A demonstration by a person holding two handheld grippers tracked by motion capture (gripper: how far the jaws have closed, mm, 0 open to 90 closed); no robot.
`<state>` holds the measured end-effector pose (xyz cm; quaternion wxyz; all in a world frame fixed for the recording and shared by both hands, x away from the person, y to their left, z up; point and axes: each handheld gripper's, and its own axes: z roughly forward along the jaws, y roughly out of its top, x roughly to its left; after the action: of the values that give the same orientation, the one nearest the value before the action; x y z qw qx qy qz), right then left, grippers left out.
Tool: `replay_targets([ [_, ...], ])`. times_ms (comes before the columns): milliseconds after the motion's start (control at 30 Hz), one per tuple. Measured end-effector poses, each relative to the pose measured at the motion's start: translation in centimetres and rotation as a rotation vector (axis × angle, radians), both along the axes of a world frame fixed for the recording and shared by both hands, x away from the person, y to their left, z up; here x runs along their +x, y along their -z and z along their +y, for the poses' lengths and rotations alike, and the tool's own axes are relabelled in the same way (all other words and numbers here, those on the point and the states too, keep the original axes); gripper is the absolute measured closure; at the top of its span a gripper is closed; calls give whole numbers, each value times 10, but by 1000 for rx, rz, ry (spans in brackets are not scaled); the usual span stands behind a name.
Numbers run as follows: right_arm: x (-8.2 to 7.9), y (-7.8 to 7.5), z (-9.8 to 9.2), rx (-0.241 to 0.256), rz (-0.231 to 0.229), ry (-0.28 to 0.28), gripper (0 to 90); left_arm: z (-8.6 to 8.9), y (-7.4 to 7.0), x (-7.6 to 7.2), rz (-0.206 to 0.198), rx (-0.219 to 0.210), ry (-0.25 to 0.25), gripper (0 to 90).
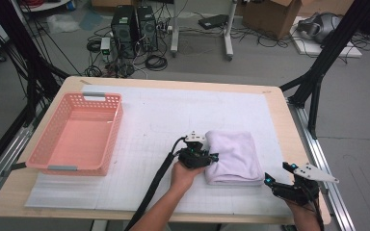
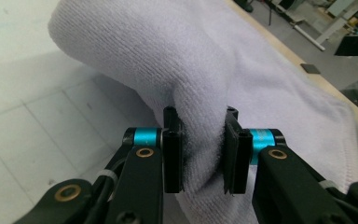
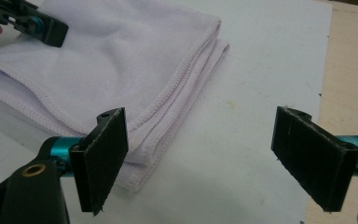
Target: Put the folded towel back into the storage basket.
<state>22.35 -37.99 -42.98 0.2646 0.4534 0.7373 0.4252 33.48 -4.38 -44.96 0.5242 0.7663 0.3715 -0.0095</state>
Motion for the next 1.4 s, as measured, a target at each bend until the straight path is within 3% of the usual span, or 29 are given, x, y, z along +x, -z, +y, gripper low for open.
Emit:
replay_targets([
  [200, 0, 0, 0, 3, 2, 2, 178, 12, -9, -4, -68, -55, 35, 737],
  [300, 0, 0, 1, 3, -2, -3, 178, 22, -14, -6, -113, -59, 48, 739],
  [600, 1, 0, 3, 4, 4, -7, 178, 55, -22, -11, -184, -95, 54, 739],
  [900, 2, 1, 4, 10, -1, -8, 178, 73, -36, -20, -282, -116, 76, 740],
  [1400, 3, 1, 8, 11, 4, -15, 178, 104, -61, -29, -381, -157, 83, 742],
])
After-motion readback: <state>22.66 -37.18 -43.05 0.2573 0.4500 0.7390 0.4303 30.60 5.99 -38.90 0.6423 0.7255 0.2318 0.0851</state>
